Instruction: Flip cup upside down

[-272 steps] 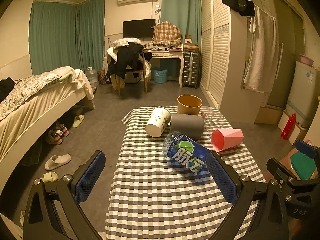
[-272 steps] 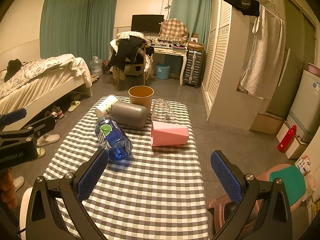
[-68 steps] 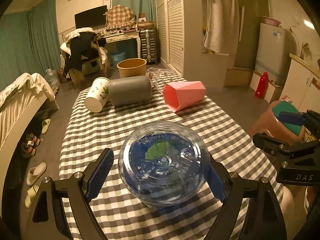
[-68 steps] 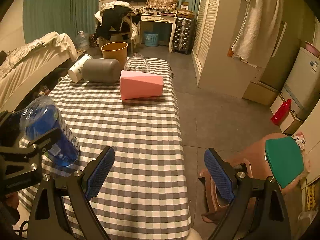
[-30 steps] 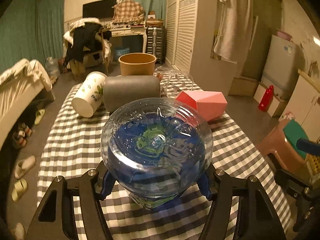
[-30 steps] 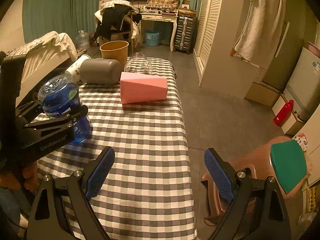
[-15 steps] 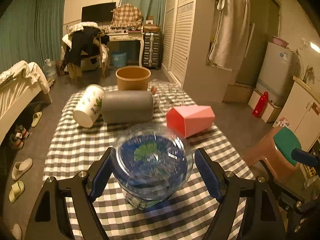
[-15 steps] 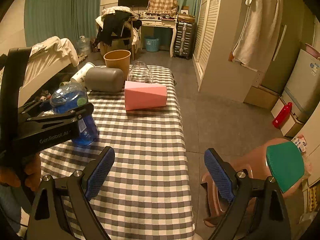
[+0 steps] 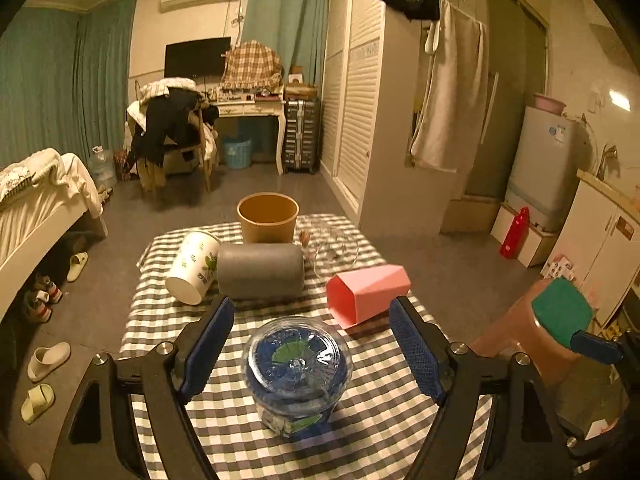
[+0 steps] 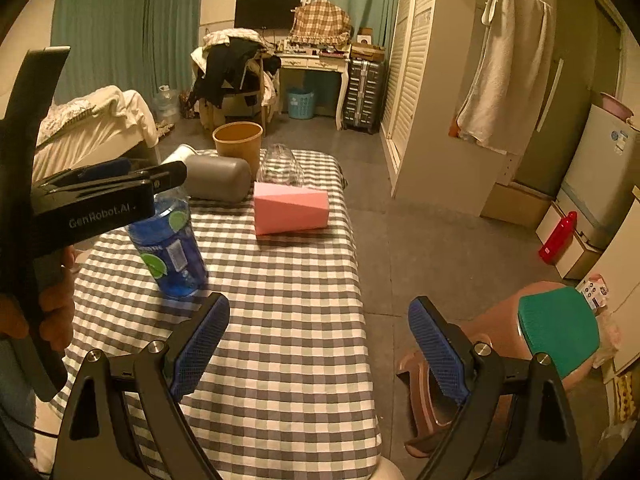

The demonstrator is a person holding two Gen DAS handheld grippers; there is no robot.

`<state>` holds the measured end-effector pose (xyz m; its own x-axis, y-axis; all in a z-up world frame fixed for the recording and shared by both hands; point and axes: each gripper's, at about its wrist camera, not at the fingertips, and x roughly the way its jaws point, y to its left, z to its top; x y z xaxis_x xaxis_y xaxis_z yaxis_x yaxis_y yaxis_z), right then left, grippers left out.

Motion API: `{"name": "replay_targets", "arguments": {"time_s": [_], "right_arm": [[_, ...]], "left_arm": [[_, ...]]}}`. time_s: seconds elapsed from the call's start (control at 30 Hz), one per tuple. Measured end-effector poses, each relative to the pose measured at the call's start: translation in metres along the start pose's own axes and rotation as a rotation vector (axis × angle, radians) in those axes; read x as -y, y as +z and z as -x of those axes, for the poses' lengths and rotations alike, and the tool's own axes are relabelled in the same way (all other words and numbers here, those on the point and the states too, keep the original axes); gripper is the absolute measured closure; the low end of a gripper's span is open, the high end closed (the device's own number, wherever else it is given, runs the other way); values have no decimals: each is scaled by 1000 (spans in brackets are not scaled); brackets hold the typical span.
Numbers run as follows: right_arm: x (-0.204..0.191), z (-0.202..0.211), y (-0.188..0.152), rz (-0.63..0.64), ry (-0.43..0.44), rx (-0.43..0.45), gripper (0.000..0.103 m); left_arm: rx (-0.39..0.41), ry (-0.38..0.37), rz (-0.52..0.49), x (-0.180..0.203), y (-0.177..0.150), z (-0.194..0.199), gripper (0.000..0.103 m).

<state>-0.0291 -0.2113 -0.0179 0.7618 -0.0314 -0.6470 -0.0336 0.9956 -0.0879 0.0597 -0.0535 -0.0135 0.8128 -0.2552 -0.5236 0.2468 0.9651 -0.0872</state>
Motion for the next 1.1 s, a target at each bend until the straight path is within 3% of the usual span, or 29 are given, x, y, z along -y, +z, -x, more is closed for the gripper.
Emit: {"name": "replay_targets", "arguments": {"time_s": [0.1,0.2,0.43,0.5,0.63,0.8,1.1], "right_arm": [[-3,10,2,0,24,37,12],[-8,17,3,-2,49,69,12],[-22,23,4,-12,101,114,11],[-25,24,5,-15,116,120,7],[-32,27,3,-11,136,152,0],[-38,26,4,-7,152,154,0],[-36,21,3,-19,131,163,0]], "left_arm": [[22,-1,16,-5,-2,18,20],[38,17,29,-13,-7,38,7],[45,126,39,-31,-32,76,6],[41,147,45,-33,-38,83,0],[50,203,67,-40,-53,97,0],[49,236,67,-41,-60,103,0],[41,219,75,-38,-64,102,0]]}}
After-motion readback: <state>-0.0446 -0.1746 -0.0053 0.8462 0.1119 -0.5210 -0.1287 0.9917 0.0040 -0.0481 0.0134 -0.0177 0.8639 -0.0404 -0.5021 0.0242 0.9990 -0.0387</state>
